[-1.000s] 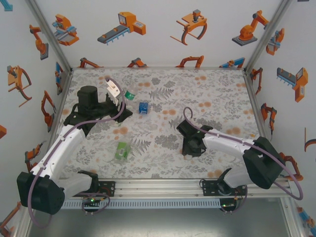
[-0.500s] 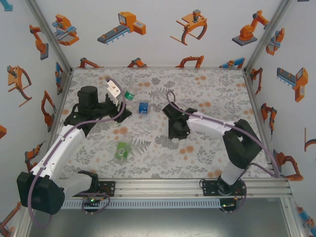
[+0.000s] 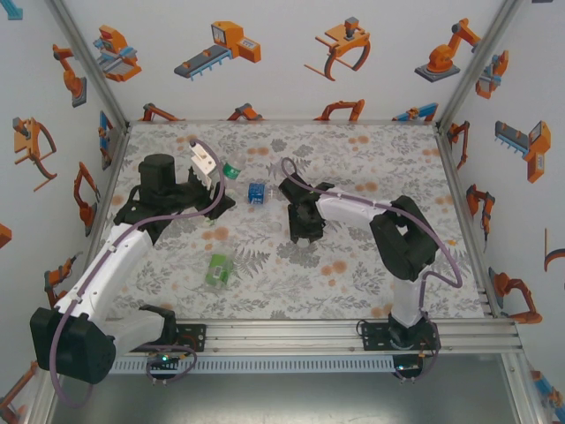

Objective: Screw on the bottle caps

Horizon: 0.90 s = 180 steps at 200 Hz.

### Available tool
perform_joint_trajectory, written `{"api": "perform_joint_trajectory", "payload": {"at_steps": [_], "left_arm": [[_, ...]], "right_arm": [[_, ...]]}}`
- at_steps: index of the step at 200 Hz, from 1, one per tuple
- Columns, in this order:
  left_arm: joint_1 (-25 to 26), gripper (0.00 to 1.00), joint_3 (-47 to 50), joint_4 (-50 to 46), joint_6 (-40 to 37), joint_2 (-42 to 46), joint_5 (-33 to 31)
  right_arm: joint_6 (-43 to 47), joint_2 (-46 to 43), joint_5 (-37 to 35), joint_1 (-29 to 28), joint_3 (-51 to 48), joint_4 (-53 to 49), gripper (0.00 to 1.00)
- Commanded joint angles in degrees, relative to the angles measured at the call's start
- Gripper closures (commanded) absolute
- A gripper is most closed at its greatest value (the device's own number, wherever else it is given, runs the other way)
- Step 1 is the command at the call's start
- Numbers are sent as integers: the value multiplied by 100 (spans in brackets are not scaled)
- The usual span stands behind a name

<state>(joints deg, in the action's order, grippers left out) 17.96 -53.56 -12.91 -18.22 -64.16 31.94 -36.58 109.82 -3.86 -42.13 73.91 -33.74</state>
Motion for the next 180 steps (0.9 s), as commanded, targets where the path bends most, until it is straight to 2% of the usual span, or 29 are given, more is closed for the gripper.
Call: {"api": "perform_joint_trajectory", "payload": {"at_steps": [1, 23, 68, 180], "left_arm": [[-33, 99, -46, 6, -49, 17, 75], [-29, 99, -52, 27, -43, 1, 82], [-30, 98, -71, 31, -14, -7, 149], [-32, 97, -84, 16, -24, -22, 139]], "right_arm": [[114, -13, 39, 29, 157, -180, 51], [85, -180, -14, 29, 159, -278, 47], [54, -536, 104, 32, 124, -358, 46], [-95, -366, 386, 29, 58, -256, 47]]}}
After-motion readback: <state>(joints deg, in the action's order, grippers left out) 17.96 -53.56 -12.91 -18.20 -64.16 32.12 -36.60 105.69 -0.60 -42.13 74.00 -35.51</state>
